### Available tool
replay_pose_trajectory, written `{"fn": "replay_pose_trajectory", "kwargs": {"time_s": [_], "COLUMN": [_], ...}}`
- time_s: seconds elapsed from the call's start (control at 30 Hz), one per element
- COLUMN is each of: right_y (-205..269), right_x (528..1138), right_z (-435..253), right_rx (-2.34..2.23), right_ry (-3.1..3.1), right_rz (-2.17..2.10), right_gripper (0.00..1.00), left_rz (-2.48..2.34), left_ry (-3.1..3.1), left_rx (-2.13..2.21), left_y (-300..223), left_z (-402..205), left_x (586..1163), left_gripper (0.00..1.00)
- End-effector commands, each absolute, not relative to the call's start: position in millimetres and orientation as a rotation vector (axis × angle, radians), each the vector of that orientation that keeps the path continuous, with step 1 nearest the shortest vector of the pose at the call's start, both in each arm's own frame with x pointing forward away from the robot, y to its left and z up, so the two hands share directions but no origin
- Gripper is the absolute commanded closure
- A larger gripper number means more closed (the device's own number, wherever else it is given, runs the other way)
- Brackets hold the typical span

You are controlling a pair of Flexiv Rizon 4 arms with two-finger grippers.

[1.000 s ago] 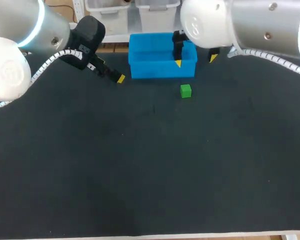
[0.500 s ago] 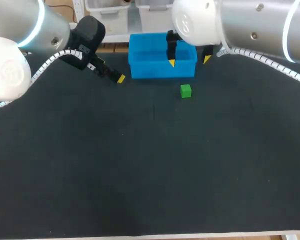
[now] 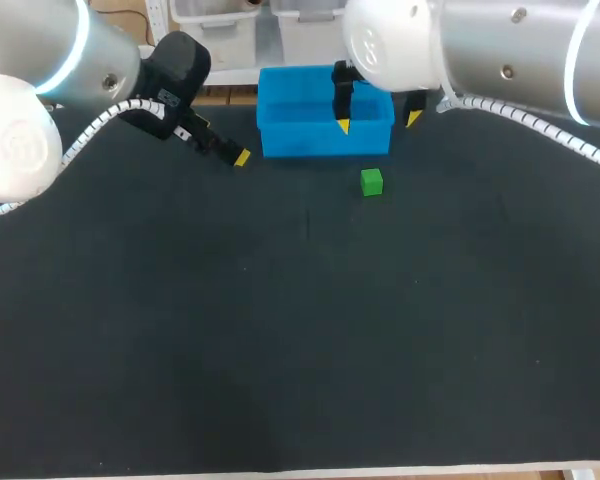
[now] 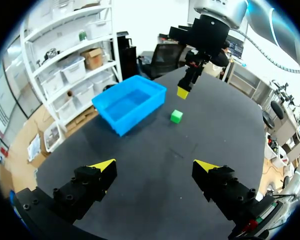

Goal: Use the left arm to pick the red cube and place it into the blue plastic box first, then use the right arm to grasp the green cube and put it into the same blue plastic box after the first action is fully finished.

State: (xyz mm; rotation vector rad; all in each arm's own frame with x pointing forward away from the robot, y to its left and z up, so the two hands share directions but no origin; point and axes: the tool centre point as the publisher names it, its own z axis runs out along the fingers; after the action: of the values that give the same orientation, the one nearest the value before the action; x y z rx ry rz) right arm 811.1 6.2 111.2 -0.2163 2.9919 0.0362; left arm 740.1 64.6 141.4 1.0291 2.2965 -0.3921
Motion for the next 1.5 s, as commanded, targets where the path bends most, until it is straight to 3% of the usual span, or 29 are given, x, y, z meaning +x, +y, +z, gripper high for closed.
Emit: {"fn": "replay_pose_trajectory", "kwargs": {"time_s": [0.03, 1.5], "right_y": [5.1, 9.4], "right_x": [808.8, 809.2], "right_z": [111.1, 54.3], "right_rx": [-0.215, -0.205], "right_ry": [2.987, 3.076], "right_rz": [0.037, -0.018], "right_gripper": [0.0, 0.0], "left_rz": [-0.401, -0.401], "left_ry": [2.289, 2.289], "left_rx": [1.034, 1.034], "left_y": [66.9, 66.9], "left_z": [140.9, 140.9], "left_x": [739.8, 739.8], "left_gripper": [0.0, 0.0]}}
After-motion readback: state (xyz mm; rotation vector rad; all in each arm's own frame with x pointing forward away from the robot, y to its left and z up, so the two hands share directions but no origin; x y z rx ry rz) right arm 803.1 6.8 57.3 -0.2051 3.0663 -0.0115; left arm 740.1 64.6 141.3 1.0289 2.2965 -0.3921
